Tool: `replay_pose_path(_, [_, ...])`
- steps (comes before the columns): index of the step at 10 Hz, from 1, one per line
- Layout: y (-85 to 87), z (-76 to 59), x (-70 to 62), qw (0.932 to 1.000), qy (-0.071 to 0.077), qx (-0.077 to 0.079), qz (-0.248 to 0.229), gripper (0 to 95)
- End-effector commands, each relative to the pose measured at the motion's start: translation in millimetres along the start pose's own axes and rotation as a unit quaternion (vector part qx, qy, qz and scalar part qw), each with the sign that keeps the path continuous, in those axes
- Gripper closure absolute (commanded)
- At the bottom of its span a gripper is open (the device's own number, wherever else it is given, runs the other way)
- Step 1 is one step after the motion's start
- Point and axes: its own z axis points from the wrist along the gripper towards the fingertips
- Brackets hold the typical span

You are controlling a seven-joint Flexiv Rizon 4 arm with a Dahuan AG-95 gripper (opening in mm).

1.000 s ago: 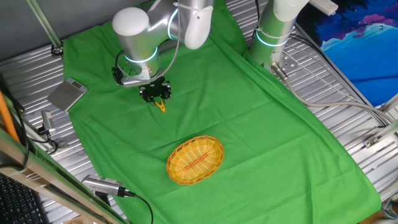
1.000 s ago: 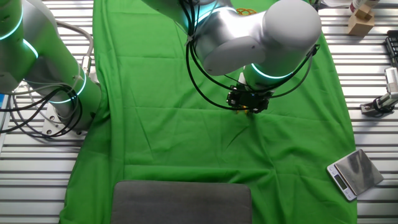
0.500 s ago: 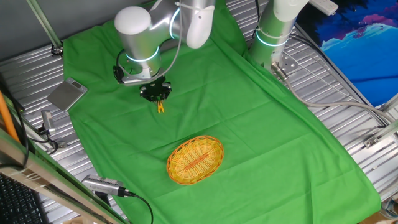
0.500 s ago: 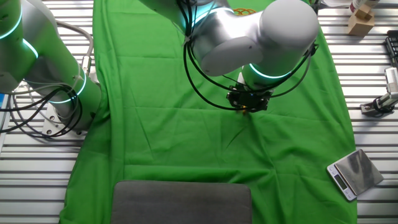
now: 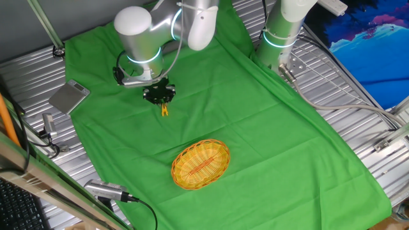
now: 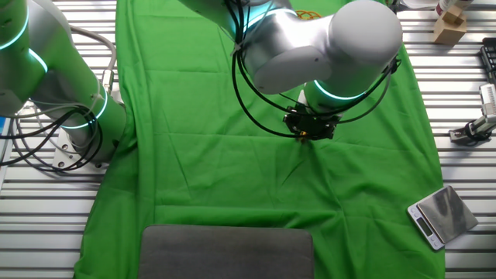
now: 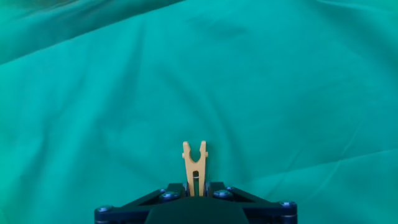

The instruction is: Use a clamp

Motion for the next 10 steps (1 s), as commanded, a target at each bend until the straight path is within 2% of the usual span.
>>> replay_pose_path(1, [1.5,-5.5,-1.0,1.0000,0.002,-0.004,0.005,95.0])
replay_pose_path(3, [2.7,-15.3,-2.9,0.9994,0.007,-0.018,0.028,95.0])
replay_pose_path(6, [-2.3,-31.1,-11.8,0.9947,0.010,-0.056,0.086,95.0])
replay_pose_path(8, [-11.6,-39.6,-15.3,0.9905,0.003,-0.083,0.110,95.0])
replay_pose_path(9, [-14.2,-41.6,-16.0,0.9893,0.003,-0.089,0.115,95.0])
replay_pose_path(10, [-20.7,-47.5,-17.9,0.9851,0.009,-0.106,0.135,95.0])
